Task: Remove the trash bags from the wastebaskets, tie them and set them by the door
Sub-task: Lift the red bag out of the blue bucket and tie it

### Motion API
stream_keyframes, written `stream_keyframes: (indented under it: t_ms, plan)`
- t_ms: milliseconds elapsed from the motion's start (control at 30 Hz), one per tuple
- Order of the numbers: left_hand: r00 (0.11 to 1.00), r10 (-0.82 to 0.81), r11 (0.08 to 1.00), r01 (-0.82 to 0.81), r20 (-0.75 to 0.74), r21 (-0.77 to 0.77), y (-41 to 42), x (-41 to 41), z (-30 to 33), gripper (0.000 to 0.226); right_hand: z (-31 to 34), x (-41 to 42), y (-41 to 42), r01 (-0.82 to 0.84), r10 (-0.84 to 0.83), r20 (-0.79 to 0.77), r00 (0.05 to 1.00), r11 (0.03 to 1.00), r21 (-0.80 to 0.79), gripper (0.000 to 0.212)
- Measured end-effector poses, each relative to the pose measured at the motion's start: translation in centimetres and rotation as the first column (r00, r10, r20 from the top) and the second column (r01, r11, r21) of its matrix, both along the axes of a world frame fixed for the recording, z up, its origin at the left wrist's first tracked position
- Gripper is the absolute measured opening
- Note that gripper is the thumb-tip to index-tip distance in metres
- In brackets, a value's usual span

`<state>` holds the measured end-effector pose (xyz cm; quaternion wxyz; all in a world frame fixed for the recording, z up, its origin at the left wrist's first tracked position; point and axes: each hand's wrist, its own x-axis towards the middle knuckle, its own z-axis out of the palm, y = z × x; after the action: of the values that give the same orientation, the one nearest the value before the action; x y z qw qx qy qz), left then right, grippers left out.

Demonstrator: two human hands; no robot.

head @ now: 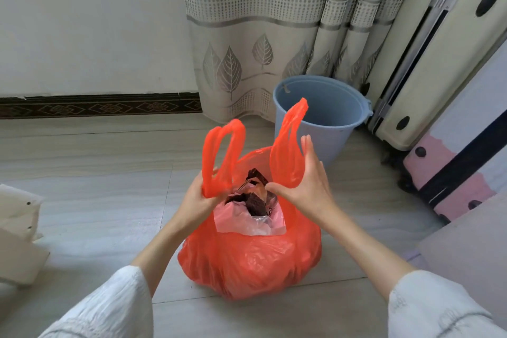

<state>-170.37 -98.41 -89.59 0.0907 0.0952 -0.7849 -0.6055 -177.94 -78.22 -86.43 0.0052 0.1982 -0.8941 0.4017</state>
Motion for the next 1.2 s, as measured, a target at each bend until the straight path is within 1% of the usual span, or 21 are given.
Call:
stream_keyframes:
  t_ms: [67, 100, 133, 200, 233, 300, 367, 433, 467, 533, 600, 633, 667, 767, 833, 867, 900, 967, 1067, 1133, 1200]
  plan:
    - [0.999, 0.046, 0.999, -0.046, -0.009, 0.011, 0.1, -0.2, 0.0, 0.011, -0.2, -1.1, -1.3, 0.011, -0.013, 0.074, 0.997, 1.000, 0.026, 0.121]
    - [0.997, 0.074, 0.997, -0.073, -0.022, 0.032, 0.2, -0.5, 0.2, 0.014, -0.6, -1.8, -1.9, 0.021, -0.023, 0.127, 0.992, 1.000, 0.021, 0.112]
    - [0.994, 0.099, 0.993, -0.096, -0.038, 0.065, 0.4, -0.6, 0.5, 0.021, -1.0, -2.4, -2.6, 0.046, -0.045, 0.177, 0.983, 0.999, -0.003, 0.090]
    - [0.983, 0.182, 0.977, -0.178, -0.031, 0.114, 0.6, -0.8, 0.7, 0.027, -1.9, -2.7, -3.8, 0.093, -0.088, 0.208, 0.974, 0.996, -0.013, 0.023]
    - [0.975, 0.224, 0.969, -0.220, -0.017, 0.116, 0.5, -0.9, 0.4, 0.024, -2.0, -2.4, -4.3, 0.111, -0.099, 0.209, 0.973, 0.993, -0.047, 0.028]
    - [0.970, 0.245, 0.962, -0.244, 0.009, 0.119, 0.4, -0.9, -0.2, 0.016, -2.5, -2.1, -4.4, 0.116, -0.073, 0.251, 0.965, 0.980, -0.160, 0.055]
    - [0.961, 0.273, 0.953, -0.276, 0.034, 0.125, 0.0, -0.8, -0.5, 0.012, -2.3, -2.2, -4.1, 0.160, -0.057, 0.306, 0.950, 0.933, -0.323, 0.065]
    - [0.946, 0.320, 0.927, -0.325, 0.057, 0.188, -0.4, -1.1, -0.8, 0.006, -1.7, -2.3, -3.5, 0.242, -0.044, 0.394, 0.918, 0.850, -0.468, 0.055]
    - [0.937, 0.342, 0.899, -0.349, 0.075, 0.265, -0.5, -1.3, -0.7, 0.004, -1.4, -2.3, -3.2, 0.298, -0.031, 0.463, 0.886, 0.802, -0.517, 0.050]
    - [0.919, 0.375, 0.820, -0.389, 0.117, 0.419, -0.9, -1.7, -0.4, 0.011, -1.2, -2.3, -2.6, 0.389, 0.007, 0.577, 0.817, 0.731, -0.561, 0.043]
    - [0.909, 0.393, 0.750, -0.405, 0.141, 0.523, -1.1, -1.9, 0.0, 0.016, -1.2, -2.0, -2.3, 0.426, 0.035, 0.633, 0.773, 0.710, -0.560, 0.034]
    - [0.911, 0.384, 0.748, -0.404, 0.153, 0.526, -0.9, -1.8, 0.2, 0.018, -1.3, -2.0, -2.1, 0.431, 0.049, 0.649, 0.759, 0.709, -0.558, 0.031]
    - [0.913, 0.370, 0.773, -0.404, 0.169, 0.488, -0.8, -1.7, 0.2, 0.020, -1.3, -1.9, -2.1, 0.436, 0.062, 0.665, 0.744, 0.709, -0.554, 0.029]
    - [0.931, 0.299, 0.915, -0.342, 0.212, 0.215, -0.4, -1.4, -0.7, 0.028, -2.0, -1.8, -2.4, 0.401, 0.083, 0.665, 0.742, 0.741, -0.539, 0.025]
    - [0.945, 0.244, 0.951, -0.277, 0.217, 0.136, 0.0, -1.2, -1.2, 0.013, -2.2, -1.5, -2.8, 0.359, 0.084, 0.654, 0.752, 0.780, -0.513, 0.031]
    - [0.951, 0.233, 0.957, -0.261, 0.204, 0.123, 0.1, -1.0, -1.3, 0.019, -2.2, -1.3, -3.0, 0.348, 0.086, 0.654, 0.752, 0.790, -0.505, 0.033]
    - [0.952, 0.237, 0.955, -0.266, 0.196, 0.135, 0.2, -1.0, -1.4, 0.027, -2.2, -1.1, -3.2, 0.345, 0.090, 0.656, 0.750, 0.793, -0.503, 0.034]
    - [0.952, 0.254, 0.918, -0.293, 0.172, 0.265, 0.3, -1.1, -1.0, 0.036, -2.0, -0.8, -3.2, 0.357, 0.068, 0.667, 0.742, 0.802, -0.479, 0.035]
    - [0.951, 0.283, 0.832, -0.310, 0.129, 0.459, 0.3, -1.5, -0.5, 0.036, -2.3, -0.8, -2.7, 0.378, 0.020, 0.702, 0.712, 0.831, -0.408, 0.031]
    - [0.946, 0.278, 0.817, -0.325, 0.167, 0.477, 0.7, -1.6, 0.0, 0.032, -2.5, -0.8, -2.2, 0.353, -0.002, 0.705, 0.709, 0.866, -0.353, 0.022]
    - [0.944, 0.234, 0.848, -0.316, 0.232, 0.426, 1.6, -1.8, 0.4, 0.029, -2.2, -0.6, -1.9, 0.279, -0.026, 0.688, 0.726, 0.924, -0.260, 0.019]
